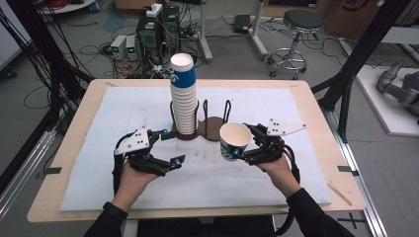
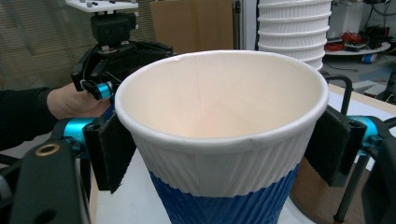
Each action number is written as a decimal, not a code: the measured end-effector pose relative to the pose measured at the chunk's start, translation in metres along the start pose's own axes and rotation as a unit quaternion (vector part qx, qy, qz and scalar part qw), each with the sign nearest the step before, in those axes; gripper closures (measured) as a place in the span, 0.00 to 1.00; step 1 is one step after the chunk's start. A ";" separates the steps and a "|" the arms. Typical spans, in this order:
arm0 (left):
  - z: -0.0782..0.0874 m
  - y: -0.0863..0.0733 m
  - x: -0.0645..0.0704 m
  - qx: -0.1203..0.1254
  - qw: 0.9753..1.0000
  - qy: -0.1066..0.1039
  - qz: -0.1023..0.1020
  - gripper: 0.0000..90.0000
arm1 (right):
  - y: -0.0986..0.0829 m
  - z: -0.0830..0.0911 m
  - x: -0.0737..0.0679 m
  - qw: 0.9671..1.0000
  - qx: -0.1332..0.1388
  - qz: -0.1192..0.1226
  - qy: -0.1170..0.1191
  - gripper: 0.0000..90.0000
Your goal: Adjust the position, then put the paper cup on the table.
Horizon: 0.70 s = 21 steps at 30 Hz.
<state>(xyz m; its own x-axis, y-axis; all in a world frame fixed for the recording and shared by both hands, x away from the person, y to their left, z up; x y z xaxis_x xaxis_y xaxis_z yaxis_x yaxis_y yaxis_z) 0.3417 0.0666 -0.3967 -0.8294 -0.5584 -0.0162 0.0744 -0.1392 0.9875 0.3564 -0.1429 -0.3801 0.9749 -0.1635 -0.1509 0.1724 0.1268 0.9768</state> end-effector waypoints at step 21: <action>0.002 -0.003 -0.002 0.002 1.000 0.008 -0.002 0.17 | 0.003 0.004 0.001 1.000 0.004 0.006 -0.006 0.22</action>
<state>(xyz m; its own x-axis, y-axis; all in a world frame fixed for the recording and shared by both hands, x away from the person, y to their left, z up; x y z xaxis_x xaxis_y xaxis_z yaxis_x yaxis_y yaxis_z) 0.3419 0.0696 -0.3995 -0.8212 -0.5702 -0.0227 0.0683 -0.1378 0.9881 0.3571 -0.1465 -0.3766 0.9752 -0.1728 -0.1381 0.1601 0.1202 0.9798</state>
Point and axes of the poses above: each handheld gripper's, and its own axes: z roughly backward along the jaws, y roughly out of its top, x roughly to its right, the point moved 9 cm from there along -z, roughly forward along the jaws, and after that the axes turned 10 degrees about y, right-handed, at the moved point
